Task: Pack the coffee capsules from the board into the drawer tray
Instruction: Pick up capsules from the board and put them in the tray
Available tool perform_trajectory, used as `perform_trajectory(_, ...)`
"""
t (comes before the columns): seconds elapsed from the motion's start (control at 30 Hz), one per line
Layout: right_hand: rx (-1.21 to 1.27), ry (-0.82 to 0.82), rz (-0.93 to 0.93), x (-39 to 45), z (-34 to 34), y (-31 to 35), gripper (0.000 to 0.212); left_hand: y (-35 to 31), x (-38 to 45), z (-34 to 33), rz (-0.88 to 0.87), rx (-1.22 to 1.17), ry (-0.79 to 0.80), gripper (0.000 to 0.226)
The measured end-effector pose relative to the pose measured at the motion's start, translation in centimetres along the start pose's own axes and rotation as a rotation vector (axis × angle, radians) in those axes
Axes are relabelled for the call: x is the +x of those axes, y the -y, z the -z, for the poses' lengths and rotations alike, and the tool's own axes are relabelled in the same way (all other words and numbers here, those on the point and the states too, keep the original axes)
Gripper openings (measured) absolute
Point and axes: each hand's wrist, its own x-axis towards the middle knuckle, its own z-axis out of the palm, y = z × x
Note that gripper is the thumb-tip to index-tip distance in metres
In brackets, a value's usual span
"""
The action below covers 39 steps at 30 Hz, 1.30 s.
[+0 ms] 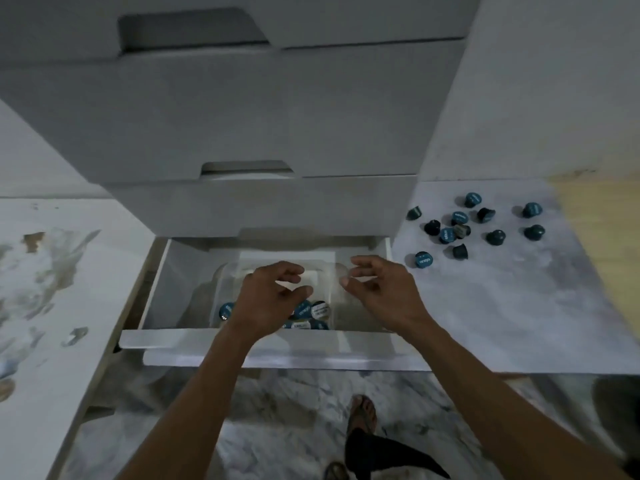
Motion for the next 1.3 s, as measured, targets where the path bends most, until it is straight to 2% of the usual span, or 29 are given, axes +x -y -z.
perform_trajectory(0.2, 0.095, -0.136, -0.106, -6.9, 5.0, -2.2, 0.038, -4.4, -3.2, -3.9, -0.098, -0.107, -0.019, 0.025)
perform_trajectory(0.33, 0.105, -0.228, -0.176, -10.2, 8.9, -4.4, 0.035, -7.8, -5.0, -7.7, -0.185, -0.137, 0.05, 0.023)
perform_trajectory(0.6, 0.121, -0.364, -0.251, -9.6, 17.0, -8.2, 0.032, -14.1, -2.8, -14.8, -0.248, -0.126, 0.134, 0.026)
perform_trajectory(0.73, 0.126, -0.336, -0.265, -5.4, 20.4, -10.5, 0.031, -15.6, 0.5, -18.4, -0.192, -0.104, 0.083, 0.023)
perform_trajectory(0.93, 0.125, -0.233, -0.321, 2.1, 23.6, -14.8, 0.035, -14.8, 5.6, -24.0, 0.028, -0.088, -0.102, 0.02)
perform_trajectory(1.13, 0.115, -0.122, -0.492, 7.8, 21.7, -18.9, 0.049, -12.7, 8.2, -28.6, 0.238, -0.063, -0.268, 0.037)
perform_trajectory(1.3, 0.038, -0.211, -0.514, 10.2, 18.0, -20.3, 0.066, -11.8, 9.7, -30.2, 0.289, 0.057, -0.277, 0.05)
